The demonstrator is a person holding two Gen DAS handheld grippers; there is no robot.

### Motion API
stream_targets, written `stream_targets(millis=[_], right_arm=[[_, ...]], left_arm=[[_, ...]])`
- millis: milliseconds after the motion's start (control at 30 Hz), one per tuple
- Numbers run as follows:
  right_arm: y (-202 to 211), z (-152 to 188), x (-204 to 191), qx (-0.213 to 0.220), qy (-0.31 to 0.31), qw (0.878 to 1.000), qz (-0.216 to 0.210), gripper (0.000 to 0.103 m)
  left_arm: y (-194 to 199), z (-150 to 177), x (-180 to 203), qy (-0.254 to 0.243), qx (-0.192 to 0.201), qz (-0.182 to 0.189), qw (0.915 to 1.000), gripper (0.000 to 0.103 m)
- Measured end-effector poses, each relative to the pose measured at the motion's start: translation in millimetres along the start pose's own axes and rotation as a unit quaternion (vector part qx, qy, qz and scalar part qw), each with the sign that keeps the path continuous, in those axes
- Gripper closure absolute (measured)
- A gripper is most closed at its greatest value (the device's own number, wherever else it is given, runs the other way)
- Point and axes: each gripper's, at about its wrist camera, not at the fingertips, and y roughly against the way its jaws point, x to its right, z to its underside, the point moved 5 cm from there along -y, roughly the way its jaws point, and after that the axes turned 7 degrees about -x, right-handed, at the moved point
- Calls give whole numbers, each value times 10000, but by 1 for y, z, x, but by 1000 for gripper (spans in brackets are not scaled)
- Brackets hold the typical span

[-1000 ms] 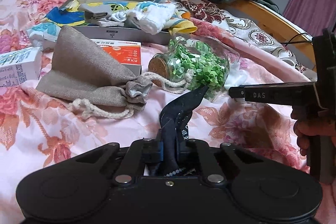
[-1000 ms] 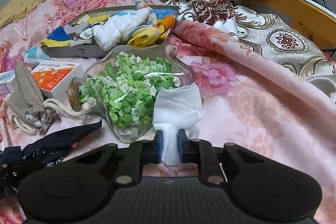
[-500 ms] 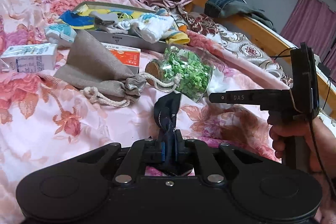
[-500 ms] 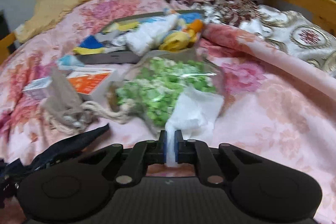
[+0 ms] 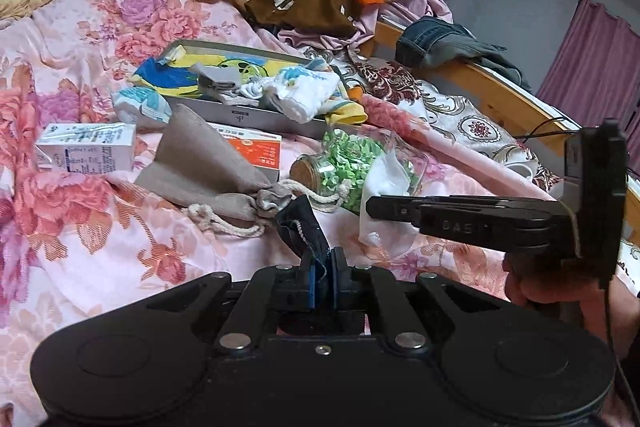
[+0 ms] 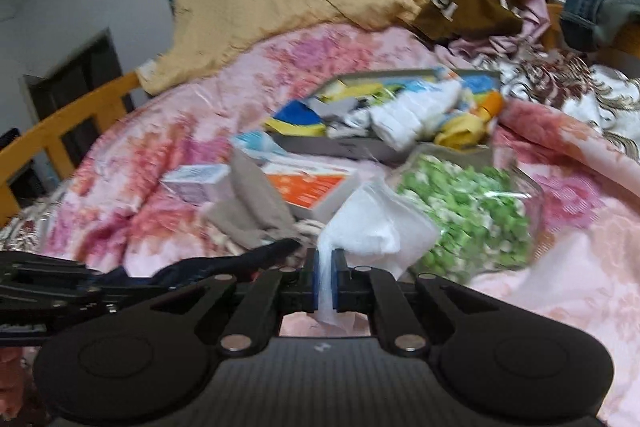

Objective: Organize soft objects
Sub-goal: 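Lift navy cloth with left tool toward tray while right tool carries tissue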

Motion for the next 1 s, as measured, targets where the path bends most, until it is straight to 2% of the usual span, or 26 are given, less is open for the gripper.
stream_targets(millis=[200, 633, 800, 1000], right_arm=[[9, -4, -14, 222, 194, 9994, -203, 97], [29, -15, -22, 786, 164, 9960, -393, 97], [33, -25, -24, 993, 240, 9940, -387, 97], [29, -64, -16, 1408, 214, 9890, -390, 97]], left_arm=[[6, -3, -2, 36, 76, -68, 9999, 97], [28, -31, 4, 24, 600, -112, 9981, 97], [29, -54, 1, -124, 736, -163, 9971, 97], [14, -95, -7, -249, 757, -270, 9965, 97]])
